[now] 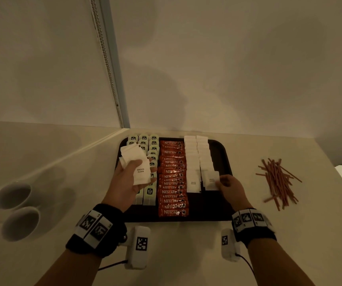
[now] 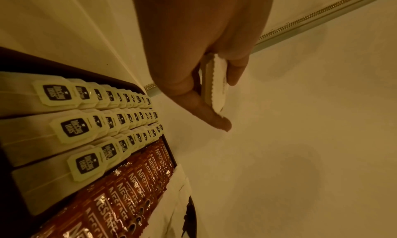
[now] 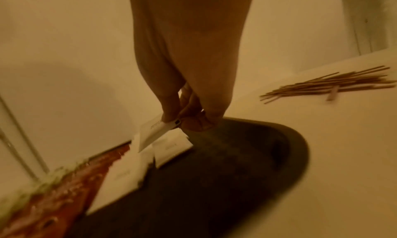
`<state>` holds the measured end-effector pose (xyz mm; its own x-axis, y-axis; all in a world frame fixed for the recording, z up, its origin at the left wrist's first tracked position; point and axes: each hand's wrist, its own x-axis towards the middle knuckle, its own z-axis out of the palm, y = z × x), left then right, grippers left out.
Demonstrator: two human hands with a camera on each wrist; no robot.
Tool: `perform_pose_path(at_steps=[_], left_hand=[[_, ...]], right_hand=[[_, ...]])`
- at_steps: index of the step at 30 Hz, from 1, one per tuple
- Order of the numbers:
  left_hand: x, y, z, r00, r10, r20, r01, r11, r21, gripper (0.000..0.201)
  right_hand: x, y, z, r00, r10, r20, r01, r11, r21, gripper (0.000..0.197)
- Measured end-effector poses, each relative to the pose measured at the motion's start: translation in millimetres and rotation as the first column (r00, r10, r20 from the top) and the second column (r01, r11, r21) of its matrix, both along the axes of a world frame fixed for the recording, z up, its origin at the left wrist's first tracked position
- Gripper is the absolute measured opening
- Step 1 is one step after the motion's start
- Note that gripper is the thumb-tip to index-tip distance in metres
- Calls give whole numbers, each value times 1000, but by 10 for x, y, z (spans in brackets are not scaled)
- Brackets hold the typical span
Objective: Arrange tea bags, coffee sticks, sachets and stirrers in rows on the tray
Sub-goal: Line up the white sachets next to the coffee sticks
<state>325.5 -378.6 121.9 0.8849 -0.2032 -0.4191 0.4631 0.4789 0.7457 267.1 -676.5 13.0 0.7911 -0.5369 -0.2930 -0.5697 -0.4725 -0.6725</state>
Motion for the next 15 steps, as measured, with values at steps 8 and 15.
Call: perform_pose_path(at_steps=[8, 15], left_hand=[[23, 11, 7, 1000, -3, 10, 4, 997, -80, 33], [30, 34, -4, 1000, -5, -18, 4, 995, -95, 30]], right_hand=[[58, 52, -107, 998, -38, -49, 31, 992, -122, 21], [88, 121, -111, 998, -50, -26, 44, 978, -202, 24]])
